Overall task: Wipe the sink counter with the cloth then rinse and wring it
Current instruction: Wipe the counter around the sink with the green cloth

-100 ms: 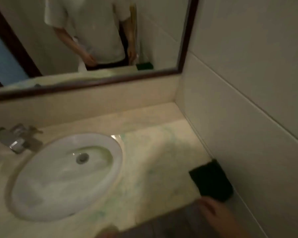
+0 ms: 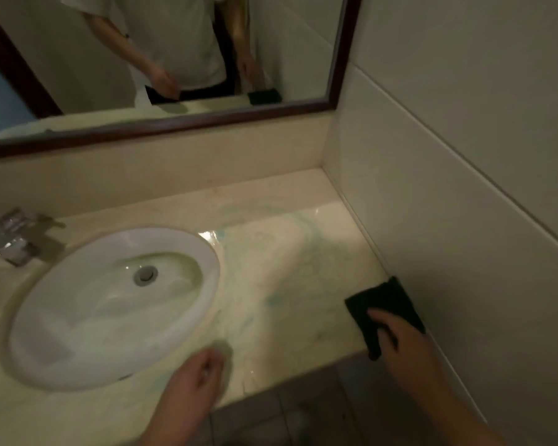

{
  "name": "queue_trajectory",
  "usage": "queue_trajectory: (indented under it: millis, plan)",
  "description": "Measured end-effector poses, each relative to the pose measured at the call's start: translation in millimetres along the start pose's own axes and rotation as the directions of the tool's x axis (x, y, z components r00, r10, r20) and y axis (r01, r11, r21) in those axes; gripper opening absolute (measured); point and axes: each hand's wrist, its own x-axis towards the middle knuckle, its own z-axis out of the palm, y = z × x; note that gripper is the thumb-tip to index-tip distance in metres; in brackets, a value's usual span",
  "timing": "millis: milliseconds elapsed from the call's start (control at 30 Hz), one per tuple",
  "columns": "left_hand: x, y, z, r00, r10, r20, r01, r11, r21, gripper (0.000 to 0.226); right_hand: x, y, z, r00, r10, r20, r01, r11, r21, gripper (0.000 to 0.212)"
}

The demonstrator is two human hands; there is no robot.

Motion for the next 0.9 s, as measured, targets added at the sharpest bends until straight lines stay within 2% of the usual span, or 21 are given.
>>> queue_trajectory:
  millis: [67, 100, 200, 267, 433, 567, 767, 900]
  plan:
    - [35, 34, 9, 0.998, 0.065, -0.018, -0.064, 0.998, 0.028, 0.019, 30, 12, -5, 0.993, -0.079, -0.091, 0.068, 0.991, -0.119, 0.041]
    - [51, 45, 16, 0.993, 0.119, -0.016, -0.117, 0.990, 0.083, 0.032, 38, 24, 2, 0.994, -0.093, -0.055, 0.081, 0.980, -0.183, 0.043]
    - [102, 57, 41, 0.986, 0.166, 0.004, -0.161, 0.953, 0.255, 0.069, 61, 46, 23, 0.992, -0.052, 0.111, 0.088, 0.934, -0.347, 0.047]
    - [137, 59, 53, 0.991, 0.135, 0.023, -0.134, 0.916, 0.378, 0.077, 68, 55, 32, 0.985, -0.057, 0.164, 0.123, 0.898, -0.423, 0.053]
    - [180, 47, 77, 1.000, 0.020, 0.002, -0.018, 0.830, 0.557, 0.071, 86, 59, 38, 0.982, -0.089, 0.169, 0.165, 0.842, -0.513, 0.066]
    - [180, 38, 91, 0.999, 0.022, -0.047, 0.012, 0.791, 0.611, 0.074, 137, 40, 47, 0.992, -0.049, 0.119, 0.106, 0.836, -0.539, 0.072]
    - [183, 36, 94, 0.997, 0.034, -0.064, 0.012, 0.792, 0.610, 0.072, 248, -7, 67, 0.994, -0.024, 0.108, 0.077, 0.851, -0.520, 0.068]
    - [184, 32, 97, 0.997, 0.045, -0.062, 0.001, 0.807, 0.590, 0.072, 334, -54, 93, 0.999, -0.010, 0.044, 0.031, 0.848, -0.529, 0.070]
